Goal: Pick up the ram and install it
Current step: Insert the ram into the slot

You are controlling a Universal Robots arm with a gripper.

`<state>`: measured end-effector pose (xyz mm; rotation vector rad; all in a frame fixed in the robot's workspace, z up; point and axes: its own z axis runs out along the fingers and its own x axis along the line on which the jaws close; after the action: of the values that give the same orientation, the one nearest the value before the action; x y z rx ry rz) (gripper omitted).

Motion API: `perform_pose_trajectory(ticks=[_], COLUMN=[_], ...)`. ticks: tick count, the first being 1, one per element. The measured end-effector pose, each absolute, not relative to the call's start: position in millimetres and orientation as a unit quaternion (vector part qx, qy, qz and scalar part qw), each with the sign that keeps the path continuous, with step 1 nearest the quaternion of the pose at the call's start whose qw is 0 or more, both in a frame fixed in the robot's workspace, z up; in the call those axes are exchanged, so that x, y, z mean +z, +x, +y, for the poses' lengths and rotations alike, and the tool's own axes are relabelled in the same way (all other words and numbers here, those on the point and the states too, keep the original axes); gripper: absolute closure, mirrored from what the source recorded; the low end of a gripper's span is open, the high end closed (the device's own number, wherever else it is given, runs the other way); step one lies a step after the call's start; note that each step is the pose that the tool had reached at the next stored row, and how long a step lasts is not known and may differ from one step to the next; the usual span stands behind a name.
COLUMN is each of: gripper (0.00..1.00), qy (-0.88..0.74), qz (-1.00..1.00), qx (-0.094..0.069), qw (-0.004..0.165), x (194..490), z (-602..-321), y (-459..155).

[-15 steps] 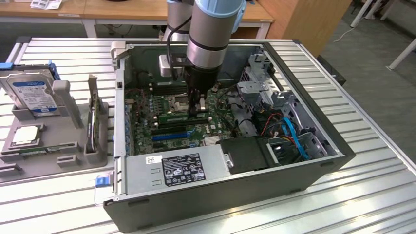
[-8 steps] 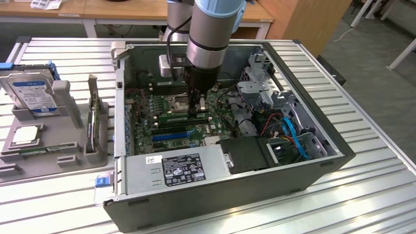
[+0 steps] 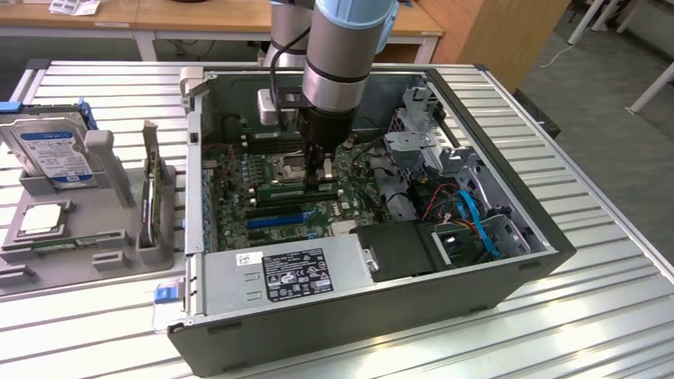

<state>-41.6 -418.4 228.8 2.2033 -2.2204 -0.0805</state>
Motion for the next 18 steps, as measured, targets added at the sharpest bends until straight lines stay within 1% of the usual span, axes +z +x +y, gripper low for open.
perform_pose_trajectory(ticks=[18], gripper=[0.89], qy=[0.704], qz=[-0.71], qx=[-0.026], qw=[0.006], x=[225.7], z=[-418.4], y=[-41.6])
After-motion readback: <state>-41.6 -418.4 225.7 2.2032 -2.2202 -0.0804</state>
